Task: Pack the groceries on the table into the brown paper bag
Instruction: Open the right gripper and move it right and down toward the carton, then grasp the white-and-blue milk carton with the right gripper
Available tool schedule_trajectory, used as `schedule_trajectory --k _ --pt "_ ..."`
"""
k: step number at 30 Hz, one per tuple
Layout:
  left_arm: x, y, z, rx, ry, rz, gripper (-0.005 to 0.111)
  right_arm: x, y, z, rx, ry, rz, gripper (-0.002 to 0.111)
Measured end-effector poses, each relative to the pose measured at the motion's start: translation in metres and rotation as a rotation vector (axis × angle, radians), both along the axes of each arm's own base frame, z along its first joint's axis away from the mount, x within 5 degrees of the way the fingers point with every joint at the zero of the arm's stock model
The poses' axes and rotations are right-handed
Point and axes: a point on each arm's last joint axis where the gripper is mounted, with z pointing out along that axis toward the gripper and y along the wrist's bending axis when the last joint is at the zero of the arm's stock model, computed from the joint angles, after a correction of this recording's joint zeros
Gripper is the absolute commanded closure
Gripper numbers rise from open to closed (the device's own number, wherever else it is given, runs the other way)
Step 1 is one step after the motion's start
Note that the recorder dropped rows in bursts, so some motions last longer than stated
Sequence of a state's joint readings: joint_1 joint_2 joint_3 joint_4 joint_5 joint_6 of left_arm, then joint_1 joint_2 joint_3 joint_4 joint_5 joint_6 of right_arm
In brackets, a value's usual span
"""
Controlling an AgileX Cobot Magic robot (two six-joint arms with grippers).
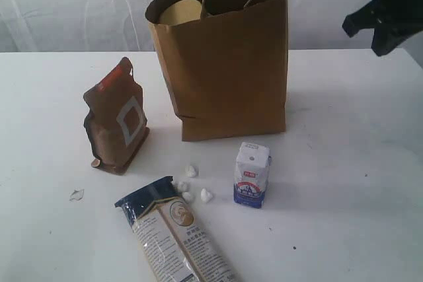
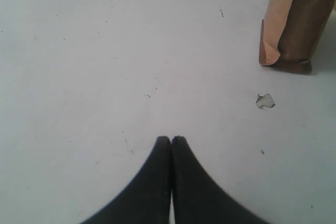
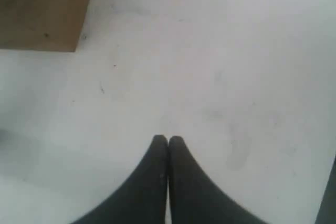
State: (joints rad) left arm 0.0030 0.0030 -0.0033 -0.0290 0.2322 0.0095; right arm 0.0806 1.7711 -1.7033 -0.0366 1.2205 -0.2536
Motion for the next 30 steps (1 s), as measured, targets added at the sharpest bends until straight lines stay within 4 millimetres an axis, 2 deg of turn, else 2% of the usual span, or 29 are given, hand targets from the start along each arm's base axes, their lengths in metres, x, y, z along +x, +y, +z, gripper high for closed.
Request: schedule_trajectory --k 4,10,14,19,22,25,28,30 --pt "0.000 0.000 0.000 0.000 0.000 0.000 0.107 -0.010 0.006 -0.009 0.061 0.042 0.037 0.108" --pt "0.000 0.000 0.000 0.000 0.000 0.000 0.107 -0.043 0.028 -0.022 0.254 0.097 0.313 0.108" --pt "0.000 0.000 0.000 0.000 0.000 0.000 0.107 -0.065 0.032 -0.036 0.283 0.129 0.427 0.108" --pt "0.000 0.000 0.000 0.000 0.000 0.000 0.107 -0.091 0.038 -0.045 0.343 0.029 0.551 0.108" --pt "0.000 0.000 0.000 0.000 0.000 0.000 0.107 -0.106 0.050 -0.037 0.464 -0.089 0.683 0.107" --pt "0.000 0.000 0.000 0.000 0.000 0.000 0.107 -0.117 0.064 -0.034 0.573 -0.178 0.800 0.096" --pt "0.000 0.000 0.000 0.000 0.000 0.000 0.107 -0.124 0.075 -0.043 0.586 -0.191 0.894 0.075" --pt "0.000 0.000 0.000 0.000 0.000 0.000 0.107 -0.127 0.080 -0.055 0.575 -0.181 0.931 0.055"
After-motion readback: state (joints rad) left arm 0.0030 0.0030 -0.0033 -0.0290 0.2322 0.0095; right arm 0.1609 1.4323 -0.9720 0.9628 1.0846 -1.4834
